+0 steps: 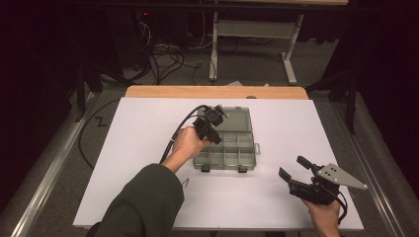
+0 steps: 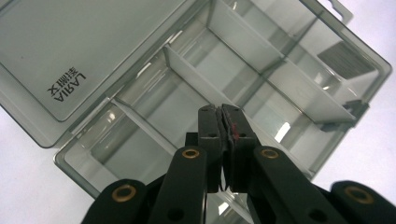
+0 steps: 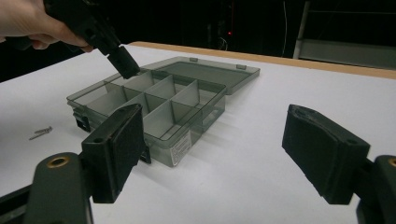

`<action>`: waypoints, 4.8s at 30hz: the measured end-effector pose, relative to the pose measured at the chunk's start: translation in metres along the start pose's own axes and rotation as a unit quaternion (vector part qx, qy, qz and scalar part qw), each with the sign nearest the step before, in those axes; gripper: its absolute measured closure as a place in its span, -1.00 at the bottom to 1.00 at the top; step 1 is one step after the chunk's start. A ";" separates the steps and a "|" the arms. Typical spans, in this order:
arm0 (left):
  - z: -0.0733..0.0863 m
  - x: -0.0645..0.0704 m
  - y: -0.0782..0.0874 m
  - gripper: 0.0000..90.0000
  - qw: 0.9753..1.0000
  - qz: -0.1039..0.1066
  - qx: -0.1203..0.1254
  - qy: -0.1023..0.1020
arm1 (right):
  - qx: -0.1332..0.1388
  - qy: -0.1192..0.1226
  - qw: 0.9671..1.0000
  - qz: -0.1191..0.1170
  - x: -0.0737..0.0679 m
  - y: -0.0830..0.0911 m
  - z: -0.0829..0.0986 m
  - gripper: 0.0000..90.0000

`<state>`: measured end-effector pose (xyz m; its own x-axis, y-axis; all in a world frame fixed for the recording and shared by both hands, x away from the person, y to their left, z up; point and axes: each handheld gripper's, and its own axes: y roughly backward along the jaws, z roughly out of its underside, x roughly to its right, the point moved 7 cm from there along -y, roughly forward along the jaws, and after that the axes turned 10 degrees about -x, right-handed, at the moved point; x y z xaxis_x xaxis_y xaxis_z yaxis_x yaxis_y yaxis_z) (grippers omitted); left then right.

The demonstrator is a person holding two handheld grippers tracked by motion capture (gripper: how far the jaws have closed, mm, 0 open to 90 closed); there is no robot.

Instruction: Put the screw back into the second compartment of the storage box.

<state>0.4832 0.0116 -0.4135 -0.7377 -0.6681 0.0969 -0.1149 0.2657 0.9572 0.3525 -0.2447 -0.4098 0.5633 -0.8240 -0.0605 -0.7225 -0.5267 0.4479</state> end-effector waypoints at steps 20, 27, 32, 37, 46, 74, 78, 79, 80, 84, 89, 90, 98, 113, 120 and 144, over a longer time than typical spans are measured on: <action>-0.004 -0.011 -0.023 0.88 1.000 -0.012 -0.011 0.019 | 0.001 0.001 1.000 -0.001 0.000 0.000 -0.001 -0.49; -0.004 -0.007 -0.010 0.55 1.000 -0.018 0.015 0.012 | -0.002 0.000 1.000 0.001 0.001 -0.001 0.000 -0.48; 0.000 -0.005 -0.001 0.40 0.999 -0.023 0.022 0.007 | -0.001 0.001 1.000 0.002 0.001 0.000 0.000 -0.48; 0.007 -0.004 0.008 0.15 0.998 -0.045 0.032 0.005 | -0.003 0.000 1.000 0.004 0.002 0.000 0.000 -0.48; 0.020 -0.004 0.025 -0.01 0.998 -0.054 0.044 0.006 | -0.001 -0.001 1.000 0.006 0.003 0.001 0.001 -0.48; 0.081 -0.007 0.044 -0.17 0.996 -0.056 0.064 0.014 | 0.000 0.002 1.000 0.007 0.001 0.001 0.000 -0.48; 0.090 -0.008 0.045 -0.16 0.996 -0.055 0.066 0.018 | 0.000 0.001 1.000 0.007 0.001 0.001 0.000 -0.48; 0.093 -0.009 0.044 -0.16 0.996 -0.055 0.063 0.018 | 0.000 0.001 1.000 0.007 0.001 0.001 0.000 -0.48; 0.095 -0.010 0.044 -0.16 0.996 -0.054 0.062 0.020 | 0.000 0.001 1.000 0.007 0.001 0.001 0.000 -0.48; 0.103 -0.011 0.042 -0.16 0.996 -0.052 0.062 0.026 | 0.000 0.001 1.000 0.007 0.000 0.001 0.000 -0.48; 0.115 -0.011 0.039 -0.13 0.997 -0.052 0.053 0.027 | 0.000 0.000 1.000 0.007 0.001 0.001 0.000 -0.47; 0.117 -0.011 0.038 -0.12 0.997 -0.051 0.050 0.027 | 0.000 0.000 1.000 0.007 0.001 0.001 0.000 -0.47; 0.130 -0.009 0.029 -0.10 0.998 -0.049 0.030 0.029 | 0.001 0.000 1.000 0.007 0.001 0.001 0.000 -0.47; 0.142 0.002 0.013 -0.03 0.999 -0.042 -0.010 0.016 | 0.001 -0.002 1.000 0.006 0.001 0.001 0.000 -0.47; 0.145 0.006 0.006 0.08 0.999 -0.042 -0.022 0.008 | 0.001 -0.001 1.000 0.006 0.001 0.001 0.000 -0.47; 0.153 0.012 -0.013 0.52 0.998 -0.017 -0.056 0.006 | 0.002 -0.004 1.000 0.002 0.000 0.001 0.000 -0.47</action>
<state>0.3743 0.1061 -0.4662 -0.7271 -0.6833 0.0658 -0.0641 0.1630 0.9845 0.3520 -0.2457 -0.4093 0.5575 -0.8275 -0.0667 -0.7256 -0.5247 0.4451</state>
